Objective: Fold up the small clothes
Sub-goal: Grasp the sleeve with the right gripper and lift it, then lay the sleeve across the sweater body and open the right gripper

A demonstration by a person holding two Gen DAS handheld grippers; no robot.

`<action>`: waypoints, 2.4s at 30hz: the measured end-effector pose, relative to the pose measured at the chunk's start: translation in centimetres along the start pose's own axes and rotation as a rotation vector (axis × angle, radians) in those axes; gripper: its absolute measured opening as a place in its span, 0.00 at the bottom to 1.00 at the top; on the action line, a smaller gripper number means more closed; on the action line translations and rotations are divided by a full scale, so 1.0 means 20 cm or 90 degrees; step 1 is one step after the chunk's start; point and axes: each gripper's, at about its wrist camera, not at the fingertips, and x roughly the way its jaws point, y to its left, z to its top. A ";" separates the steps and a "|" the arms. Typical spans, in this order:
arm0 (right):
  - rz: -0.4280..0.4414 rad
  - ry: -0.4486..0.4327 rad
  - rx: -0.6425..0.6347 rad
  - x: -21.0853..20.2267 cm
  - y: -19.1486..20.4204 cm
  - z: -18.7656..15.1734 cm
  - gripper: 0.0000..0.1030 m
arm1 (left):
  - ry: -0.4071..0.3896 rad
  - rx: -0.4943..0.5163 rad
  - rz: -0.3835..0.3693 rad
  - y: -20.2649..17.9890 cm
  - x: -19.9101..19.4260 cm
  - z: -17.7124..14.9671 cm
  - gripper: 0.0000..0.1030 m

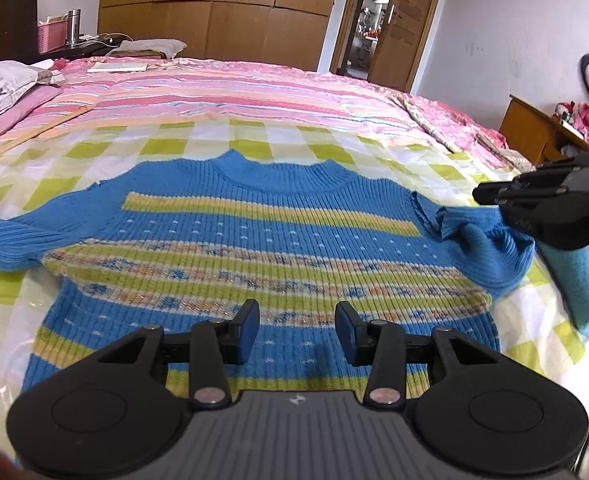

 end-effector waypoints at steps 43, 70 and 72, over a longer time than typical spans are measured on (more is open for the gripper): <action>0.373 0.018 0.492 -0.15 0.03 0.56 0.05 | -0.089 -0.051 0.192 0.36 -0.06 0.07 0.54; 0.395 0.058 0.266 0.12 0.45 0.36 0.24 | -0.106 -0.095 0.200 0.45 -0.09 0.03 0.55; 0.422 0.059 0.235 0.12 0.53 0.38 0.24 | -0.110 -0.116 0.207 0.50 -0.10 0.03 0.55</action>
